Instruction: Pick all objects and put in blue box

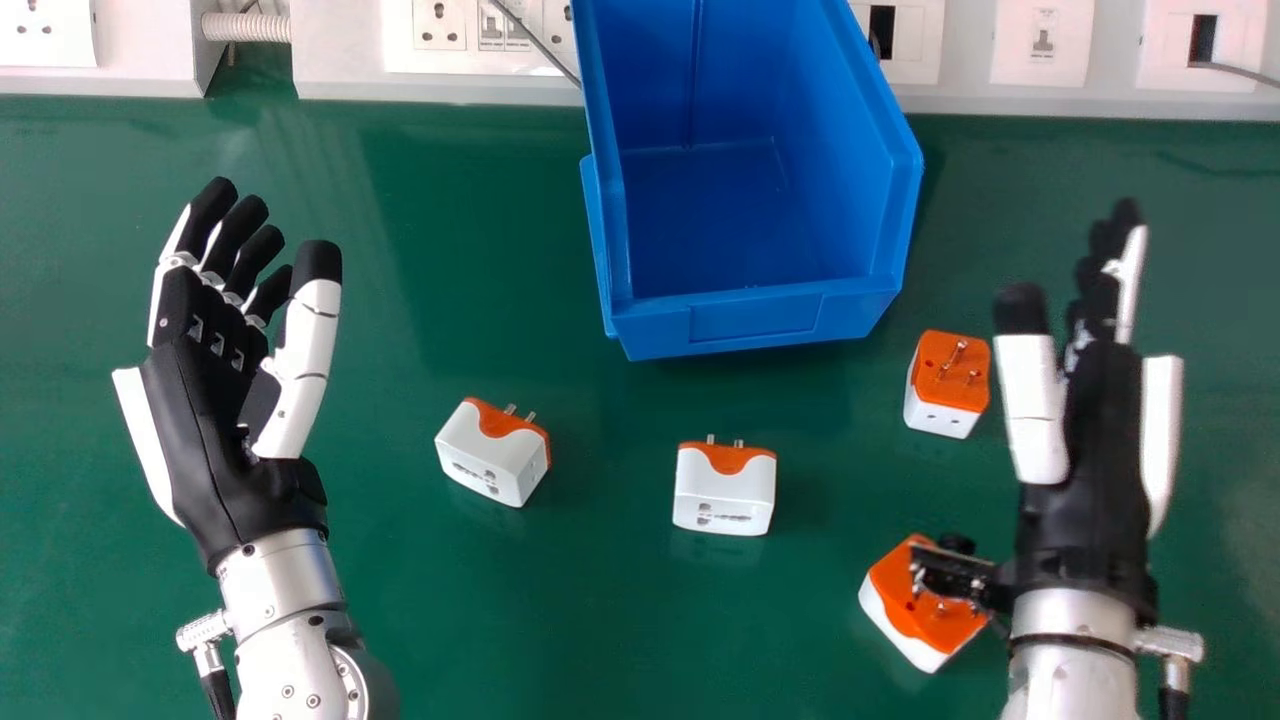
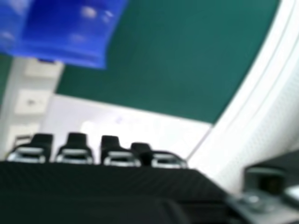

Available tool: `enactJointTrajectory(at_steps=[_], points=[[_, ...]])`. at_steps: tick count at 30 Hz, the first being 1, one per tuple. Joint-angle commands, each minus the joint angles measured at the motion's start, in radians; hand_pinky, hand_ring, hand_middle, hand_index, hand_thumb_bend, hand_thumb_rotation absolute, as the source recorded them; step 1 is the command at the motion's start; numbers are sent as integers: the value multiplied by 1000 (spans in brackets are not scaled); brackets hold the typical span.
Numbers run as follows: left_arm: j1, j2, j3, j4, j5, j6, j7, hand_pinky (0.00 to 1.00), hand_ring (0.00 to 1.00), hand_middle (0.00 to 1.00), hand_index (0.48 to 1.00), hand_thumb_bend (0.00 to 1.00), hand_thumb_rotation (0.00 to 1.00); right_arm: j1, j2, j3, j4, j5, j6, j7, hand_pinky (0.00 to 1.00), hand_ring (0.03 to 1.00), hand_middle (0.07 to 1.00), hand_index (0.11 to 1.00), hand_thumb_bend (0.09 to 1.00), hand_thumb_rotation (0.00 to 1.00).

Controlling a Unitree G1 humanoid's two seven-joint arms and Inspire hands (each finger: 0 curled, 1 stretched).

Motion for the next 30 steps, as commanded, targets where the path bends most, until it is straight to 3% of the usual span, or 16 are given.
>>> enactJointTrajectory(at_steps=[1,5,8,10,12,15,16,17,21,30], points=[[-7,4,-7,-8,1,-22,-11,772,804,812,804,686,386,6,-53,17,-73,-29,49,68,1000,1000,1000,1000,877,1000],[-8,5,-6,-6,-5,-27,-20,771,802,811,804,685,386,36,-233,65,-254,-136,319,326,1000,1000,1000,1000,888,1000],[-11,5,-3,-2,-6,-27,-22,771,801,811,804,685,385,-19,-395,218,-418,-524,691,680,993,999,1000,1000,891,1000],[-11,3,-4,-4,-6,-27,-21,771,801,811,804,685,385,-44,-414,263,-450,-654,798,791,993,999,1000,1000,891,1000],[-13,2,-4,-5,-4,-26,-19,773,800,810,804,683,384,-44,-404,265,-476,-692,835,818,995,999,1000,1000,913,945],[-13,-1,-5,-5,-2,-24,-16,773,800,810,804,683,384,-49,-395,278,-510,-757,880,870,995,999,1000,1000,913,945],[-13,-3,-6,-6,0,-23,-15,774,799,808,803,682,383,-51,-391,281,-515,-770,888,884,997,1000,1000,1000,945,755],[-13,-3,-7,-7,0,-22,-14,774,799,808,803,682,383,-53,-388,282,-517,-779,893,897,997,1000,1000,1000,945,755],[-11,-1,-6,-12,-1,-20,-15,775,798,807,802,685,385,-64,-376,288,-506,-808,910,939,999,1000,1000,1000,973,582],[-6,-3,-4,-18,0,-22,-17,776,797,807,801,688,389,-50,-372,277,-518,-797,894,954,1000,1000,1000,1000,992,461]])
